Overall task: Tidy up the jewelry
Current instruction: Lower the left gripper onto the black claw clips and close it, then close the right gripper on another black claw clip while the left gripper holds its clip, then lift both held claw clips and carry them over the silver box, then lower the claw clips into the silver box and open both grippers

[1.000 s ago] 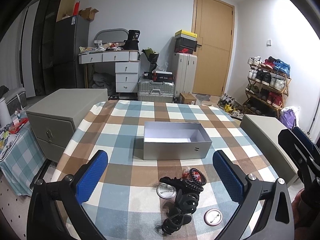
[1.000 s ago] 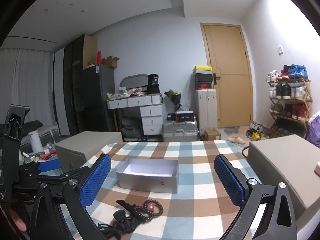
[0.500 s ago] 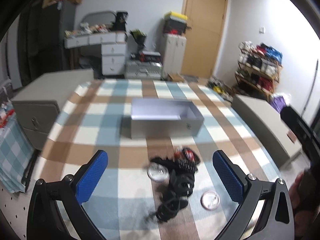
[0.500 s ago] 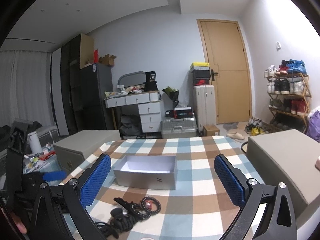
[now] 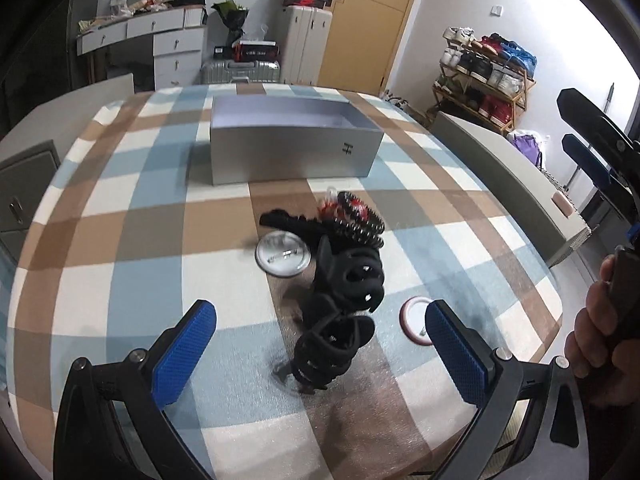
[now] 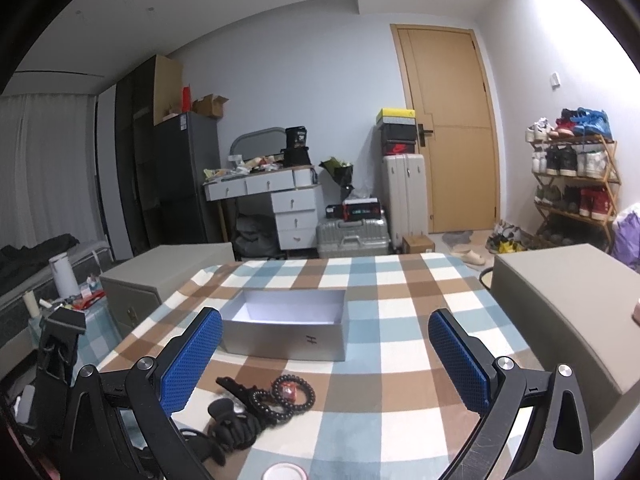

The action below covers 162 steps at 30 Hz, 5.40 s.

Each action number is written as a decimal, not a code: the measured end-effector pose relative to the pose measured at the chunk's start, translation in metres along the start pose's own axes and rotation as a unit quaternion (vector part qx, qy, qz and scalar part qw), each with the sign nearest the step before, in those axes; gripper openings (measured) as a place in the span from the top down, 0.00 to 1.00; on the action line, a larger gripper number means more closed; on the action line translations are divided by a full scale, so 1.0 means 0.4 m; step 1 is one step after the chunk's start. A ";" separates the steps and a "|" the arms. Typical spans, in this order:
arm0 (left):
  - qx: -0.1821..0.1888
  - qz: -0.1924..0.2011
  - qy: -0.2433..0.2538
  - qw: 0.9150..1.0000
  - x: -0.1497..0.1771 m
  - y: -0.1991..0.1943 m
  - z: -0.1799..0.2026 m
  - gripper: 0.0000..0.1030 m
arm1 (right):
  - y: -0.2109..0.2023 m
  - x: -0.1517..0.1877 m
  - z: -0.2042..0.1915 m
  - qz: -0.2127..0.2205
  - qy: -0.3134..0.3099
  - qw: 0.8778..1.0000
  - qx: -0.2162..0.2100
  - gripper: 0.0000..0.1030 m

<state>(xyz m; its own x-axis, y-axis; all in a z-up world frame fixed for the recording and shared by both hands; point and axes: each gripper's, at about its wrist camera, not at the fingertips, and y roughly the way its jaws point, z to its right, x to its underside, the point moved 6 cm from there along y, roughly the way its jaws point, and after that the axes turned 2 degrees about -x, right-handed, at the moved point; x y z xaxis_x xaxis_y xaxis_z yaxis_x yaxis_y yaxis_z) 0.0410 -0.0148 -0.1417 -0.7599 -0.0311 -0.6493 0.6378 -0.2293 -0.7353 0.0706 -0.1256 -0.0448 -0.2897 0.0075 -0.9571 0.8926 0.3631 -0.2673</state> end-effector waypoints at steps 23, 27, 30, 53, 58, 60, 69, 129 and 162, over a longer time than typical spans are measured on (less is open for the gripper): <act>0.021 -0.026 0.042 0.999 0.047 0.011 -0.007 0.75 | 0.043 0.082 0.013 -0.068 -0.001 0.998 -0.005 0.00; 0.026 -0.019 0.042 0.999 0.045 0.005 -0.012 0.75 | 0.050 0.097 0.004 -0.086 -0.004 0.996 -0.019 0.00; 0.027 -0.016 0.038 0.999 0.043 0.000 -0.018 0.75 | 0.059 0.108 -0.001 -0.098 -0.001 0.995 -0.026 0.00; -0.021 0.028 -0.014 0.999 0.005 -0.057 -0.115 0.75 | 0.162 0.259 -0.132 -0.232 0.035 0.959 -0.156 0.06; -0.021 0.028 -0.014 0.999 0.005 -0.061 -0.118 0.75 | 0.177 0.272 -0.181 -0.248 -0.001 0.959 -0.141 0.07; -0.020 0.029 -0.014 0.999 0.005 -0.063 -0.118 0.75 | 0.186 0.279 -0.200 -0.252 -0.029 0.959 -0.127 0.09; -0.028 0.024 -0.013 0.999 0.005 -0.063 -0.121 0.75 | 0.221 0.321 -0.217 -0.289 -0.068 0.952 -0.081 0.50; -0.026 0.076 -0.041 0.996 -0.228 -0.024 -0.140 0.75 | 0.223 0.024 -0.142 -0.129 -0.013 0.981 -0.141 0.51; 0.036 -0.013 -0.034 0.999 -0.364 0.221 -0.122 0.75 | 0.601 0.072 -0.037 -0.256 -0.001 0.956 -0.145 0.51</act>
<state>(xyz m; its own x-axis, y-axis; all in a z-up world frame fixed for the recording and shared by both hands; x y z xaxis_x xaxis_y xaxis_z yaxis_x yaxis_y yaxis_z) 0.2141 0.0170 -0.1219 -0.7845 -0.0894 -0.6136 0.6087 -0.2994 -0.7347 0.2718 -0.0245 -0.1351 -0.6616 -0.2411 -0.7100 0.5012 0.5621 -0.6579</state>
